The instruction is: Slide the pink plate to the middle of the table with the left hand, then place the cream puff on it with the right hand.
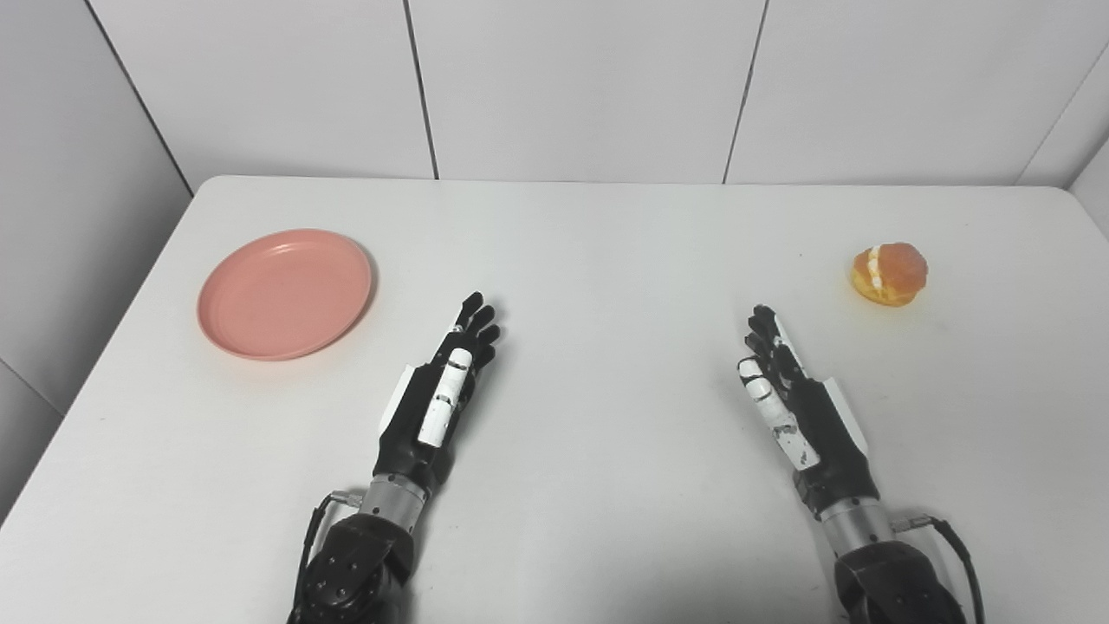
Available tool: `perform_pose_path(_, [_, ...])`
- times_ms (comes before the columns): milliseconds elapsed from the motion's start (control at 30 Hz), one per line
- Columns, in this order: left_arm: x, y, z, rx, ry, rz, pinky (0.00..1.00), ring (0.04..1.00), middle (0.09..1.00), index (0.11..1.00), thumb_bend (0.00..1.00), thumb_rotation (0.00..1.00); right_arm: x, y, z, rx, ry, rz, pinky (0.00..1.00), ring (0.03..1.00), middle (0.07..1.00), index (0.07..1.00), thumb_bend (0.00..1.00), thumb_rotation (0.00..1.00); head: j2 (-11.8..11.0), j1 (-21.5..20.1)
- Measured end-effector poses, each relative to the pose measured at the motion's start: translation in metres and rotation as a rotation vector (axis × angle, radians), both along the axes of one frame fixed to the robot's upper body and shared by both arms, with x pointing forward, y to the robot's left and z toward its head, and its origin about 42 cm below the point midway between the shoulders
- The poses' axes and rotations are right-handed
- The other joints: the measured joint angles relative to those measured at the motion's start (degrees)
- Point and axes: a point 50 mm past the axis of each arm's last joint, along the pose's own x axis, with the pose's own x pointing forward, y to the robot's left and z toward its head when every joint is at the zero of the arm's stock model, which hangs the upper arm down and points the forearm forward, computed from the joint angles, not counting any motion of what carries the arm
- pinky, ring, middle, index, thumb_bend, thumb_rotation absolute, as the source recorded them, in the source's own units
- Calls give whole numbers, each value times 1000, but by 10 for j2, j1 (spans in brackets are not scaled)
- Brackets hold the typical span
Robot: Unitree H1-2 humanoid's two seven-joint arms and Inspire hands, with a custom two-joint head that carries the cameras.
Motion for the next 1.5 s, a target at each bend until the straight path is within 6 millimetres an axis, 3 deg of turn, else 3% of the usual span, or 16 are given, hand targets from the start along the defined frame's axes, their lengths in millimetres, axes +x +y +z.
perform_pose_path(967, [0,-1,0,0,0,4,967,962,979,974,388,969,0,0,0,7,1,1,967,985,997,1000,592,819,-3,4])
perform_pose_path(1200, [0,-6,-4,17,-16,2,966,964,977,972,367,970,0,-5,-2,11,5,1,970,985,996,1000,565,819,-36,64])
perform_pose_path(1267, [1,-9,-5,23,-20,6,962,962,975,970,369,969,-1,-9,-4,18,0,2,978,990,998,1000,533,817,-63,101])
perform_pose_path(1333, [3,-13,-6,29,-21,7,956,958,971,966,372,964,-2,-14,-8,27,-2,8,976,990,1000,1000,489,832,-66,105])
perform_pose_path(1400, [4,-16,-7,34,-20,15,947,952,967,965,376,984,-1,-17,-10,17,-6,25,968,984,1000,1000,455,842,-97,147])
perform_pose_path(1500, [6,-21,-9,64,-21,20,940,949,965,964,381,998,-1,-21,-13,15,-8,26,970,981,1000,1000,425,842,-112,170])
